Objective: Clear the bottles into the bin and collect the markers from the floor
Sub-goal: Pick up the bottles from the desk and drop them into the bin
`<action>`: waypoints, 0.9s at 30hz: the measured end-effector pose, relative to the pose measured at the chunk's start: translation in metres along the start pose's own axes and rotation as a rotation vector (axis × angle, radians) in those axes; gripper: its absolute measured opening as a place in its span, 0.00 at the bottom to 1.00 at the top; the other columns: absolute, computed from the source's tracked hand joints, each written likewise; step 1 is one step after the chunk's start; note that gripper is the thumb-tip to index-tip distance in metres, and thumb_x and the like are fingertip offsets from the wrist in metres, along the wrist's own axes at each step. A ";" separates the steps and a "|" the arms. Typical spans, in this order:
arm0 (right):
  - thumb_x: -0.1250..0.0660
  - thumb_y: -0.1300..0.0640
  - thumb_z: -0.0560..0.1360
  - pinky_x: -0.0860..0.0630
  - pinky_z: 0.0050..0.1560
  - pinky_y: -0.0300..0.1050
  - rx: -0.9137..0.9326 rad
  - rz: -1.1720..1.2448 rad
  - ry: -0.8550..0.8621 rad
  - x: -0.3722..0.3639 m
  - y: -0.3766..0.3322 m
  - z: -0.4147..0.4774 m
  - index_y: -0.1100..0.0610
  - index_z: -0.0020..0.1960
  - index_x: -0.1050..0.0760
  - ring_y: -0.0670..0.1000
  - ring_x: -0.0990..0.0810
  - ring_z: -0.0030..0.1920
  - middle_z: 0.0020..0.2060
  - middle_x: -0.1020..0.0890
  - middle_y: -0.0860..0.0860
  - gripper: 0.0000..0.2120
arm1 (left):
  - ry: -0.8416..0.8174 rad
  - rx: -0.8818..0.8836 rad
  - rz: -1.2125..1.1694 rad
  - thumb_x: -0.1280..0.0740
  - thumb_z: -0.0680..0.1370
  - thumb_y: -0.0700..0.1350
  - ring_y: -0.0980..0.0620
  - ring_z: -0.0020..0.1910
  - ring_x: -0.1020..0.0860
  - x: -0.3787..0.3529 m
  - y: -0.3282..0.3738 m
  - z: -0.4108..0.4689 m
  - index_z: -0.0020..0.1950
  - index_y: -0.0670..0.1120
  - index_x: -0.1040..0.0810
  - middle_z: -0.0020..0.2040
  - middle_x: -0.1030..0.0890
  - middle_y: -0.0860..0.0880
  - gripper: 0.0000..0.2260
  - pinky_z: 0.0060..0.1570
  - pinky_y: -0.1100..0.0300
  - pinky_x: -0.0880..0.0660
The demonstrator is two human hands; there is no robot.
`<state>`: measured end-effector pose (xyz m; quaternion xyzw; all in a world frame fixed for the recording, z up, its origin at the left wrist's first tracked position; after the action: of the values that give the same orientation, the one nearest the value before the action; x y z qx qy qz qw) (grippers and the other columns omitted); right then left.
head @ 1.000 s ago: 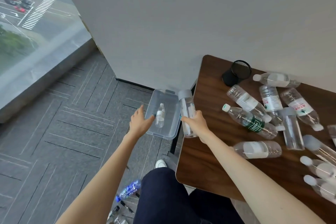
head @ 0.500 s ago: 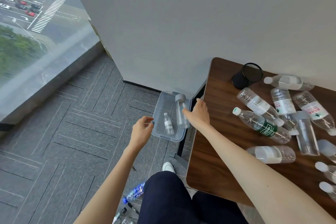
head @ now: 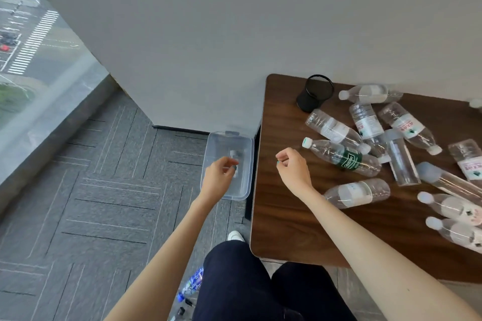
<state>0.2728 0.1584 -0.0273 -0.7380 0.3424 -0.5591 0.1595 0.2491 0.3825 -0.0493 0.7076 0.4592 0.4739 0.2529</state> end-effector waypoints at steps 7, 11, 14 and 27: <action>0.36 0.64 0.77 0.22 0.48 0.43 -0.077 0.070 0.073 0.062 0.063 -0.014 0.53 0.49 0.24 0.49 0.20 0.47 0.47 0.21 0.47 0.07 | -0.121 -0.104 0.050 0.37 0.79 0.40 0.55 0.45 0.22 -0.076 0.051 -0.003 0.53 0.48 0.19 0.49 0.18 0.51 0.08 0.43 0.60 0.24; 0.37 0.66 0.76 0.22 0.50 0.44 -0.078 0.090 0.088 0.099 0.096 -0.021 0.53 0.51 0.25 0.48 0.21 0.48 0.48 0.21 0.48 0.09 | -0.171 -0.137 0.087 0.36 0.79 0.40 0.57 0.43 0.22 -0.117 0.075 -0.015 0.53 0.48 0.19 0.45 0.19 0.54 0.08 0.43 0.65 0.26; 0.36 0.66 0.73 0.27 0.52 0.41 -0.048 0.011 0.056 0.126 0.120 -0.026 0.52 0.57 0.27 0.47 0.24 0.56 0.56 0.24 0.47 0.15 | -0.183 -0.145 0.101 0.36 0.79 0.41 0.55 0.43 0.22 -0.144 0.088 -0.023 0.53 0.48 0.19 0.44 0.19 0.53 0.08 0.44 0.60 0.25; 0.26 0.53 0.70 0.54 0.77 0.51 0.414 -0.748 -0.352 0.109 0.189 -0.039 0.50 0.79 0.54 0.53 0.50 0.78 0.79 0.47 0.48 0.49 | -0.103 -0.114 0.132 0.35 0.79 0.47 0.56 0.55 0.24 -0.203 0.100 -0.057 0.61 0.49 0.23 0.56 0.23 0.51 0.11 0.51 0.67 0.30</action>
<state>0.1896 -0.0458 -0.0534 -0.8472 -0.0985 -0.5010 0.1470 0.2125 0.1527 -0.0349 0.7441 0.3704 0.4780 0.2842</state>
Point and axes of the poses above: each hand's wrist, its own z-axis towards the middle knuckle, its own x-axis out of the back of the hand, y = z × x, the point moved 9 cm from there along z, towards the middle knuckle
